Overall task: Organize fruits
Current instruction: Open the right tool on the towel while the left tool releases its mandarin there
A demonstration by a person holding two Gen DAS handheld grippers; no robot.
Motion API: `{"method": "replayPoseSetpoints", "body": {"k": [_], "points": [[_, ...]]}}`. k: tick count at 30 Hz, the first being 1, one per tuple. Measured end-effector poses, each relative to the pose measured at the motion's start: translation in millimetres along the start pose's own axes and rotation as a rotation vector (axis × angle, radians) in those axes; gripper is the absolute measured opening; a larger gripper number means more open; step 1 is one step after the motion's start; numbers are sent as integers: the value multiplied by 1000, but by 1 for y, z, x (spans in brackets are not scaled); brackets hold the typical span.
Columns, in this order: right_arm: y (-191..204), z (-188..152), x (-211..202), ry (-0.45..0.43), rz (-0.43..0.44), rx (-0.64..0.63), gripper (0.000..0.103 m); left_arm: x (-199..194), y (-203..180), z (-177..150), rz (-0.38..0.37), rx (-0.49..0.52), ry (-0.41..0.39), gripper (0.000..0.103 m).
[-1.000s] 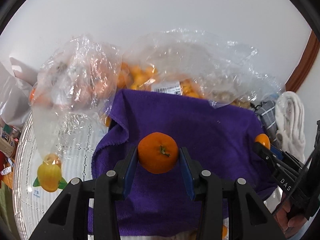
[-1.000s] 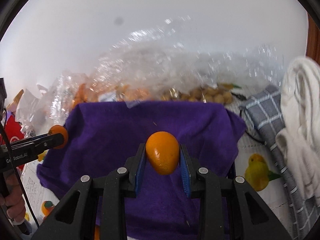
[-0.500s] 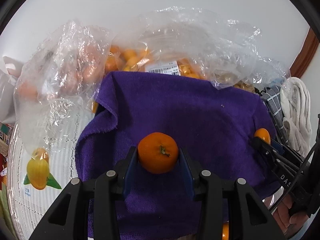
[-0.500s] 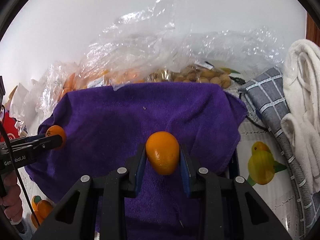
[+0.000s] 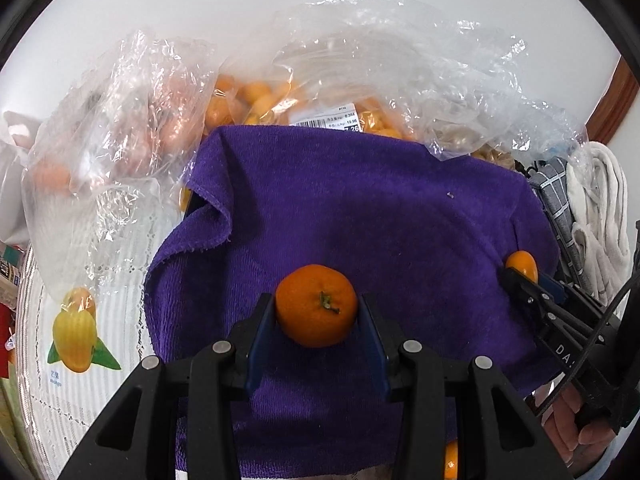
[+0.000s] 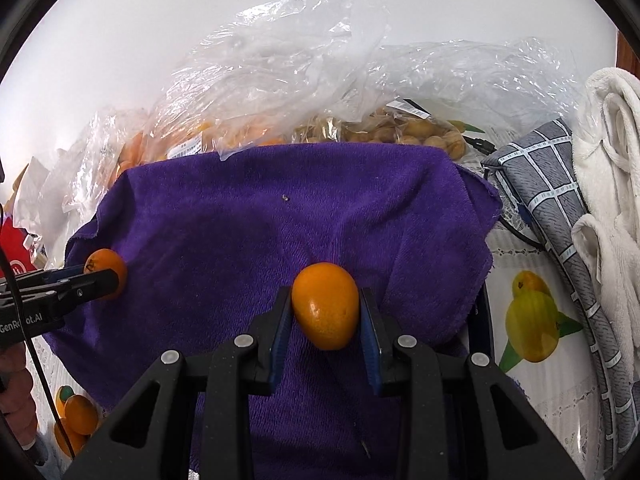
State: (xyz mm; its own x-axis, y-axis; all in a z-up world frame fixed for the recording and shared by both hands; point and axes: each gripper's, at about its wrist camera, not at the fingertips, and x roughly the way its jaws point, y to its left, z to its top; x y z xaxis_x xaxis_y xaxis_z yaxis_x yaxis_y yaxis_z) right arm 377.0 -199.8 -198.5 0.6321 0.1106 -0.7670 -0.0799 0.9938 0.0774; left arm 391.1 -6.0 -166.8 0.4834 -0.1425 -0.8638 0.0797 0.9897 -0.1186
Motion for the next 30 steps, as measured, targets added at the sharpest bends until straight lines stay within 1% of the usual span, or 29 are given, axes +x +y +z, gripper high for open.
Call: {"method": "replayPoseSetpoints", "body": {"k": [1, 3, 6, 8, 10, 11, 15, 19, 21, 24, 27, 30], "points": [[0, 0, -1, -1, -4, -1, 35, 0, -1, 0, 3, 6, 1, 40], [0, 0, -3, -7, -15, -4, 48, -2, -3, -2, 8, 20, 4, 40], [4, 3, -10, -25, -40, -8, 55, -6, -6, -1, 7, 29, 0, 43], [4, 5, -16, -27, -51, -5, 59, -11, -9, 1, 6, 33, -14, 56], [3, 5, -25, -36, -66, 4, 63, -21, -11, 2, 3, 38, -46, 64], [3, 4, -31, -46, -82, 6, 65, -27, -12, 2, 4, 41, -61, 64], [4, -3, -59, -84, -144, -25, 65, -53, -17, 5, 1, 46, -116, 64], [10, -12, -92, -119, -174, -25, 65, -90, -21, -1, -30, 64, -197, 64], [14, -17, -104, -107, -173, -26, 65, -107, -22, -7, -33, 79, -230, 64], [21, -32, -121, -85, -167, -34, 65, -122, -18, -22, -34, 96, -232, 64], [30, -50, -131, -78, -155, -40, 65, -139, -11, -43, 11, 111, -232, 64], [34, -66, -139, -50, -131, -16, 65, -159, -4, -68, 32, 116, -242, 64]]}}
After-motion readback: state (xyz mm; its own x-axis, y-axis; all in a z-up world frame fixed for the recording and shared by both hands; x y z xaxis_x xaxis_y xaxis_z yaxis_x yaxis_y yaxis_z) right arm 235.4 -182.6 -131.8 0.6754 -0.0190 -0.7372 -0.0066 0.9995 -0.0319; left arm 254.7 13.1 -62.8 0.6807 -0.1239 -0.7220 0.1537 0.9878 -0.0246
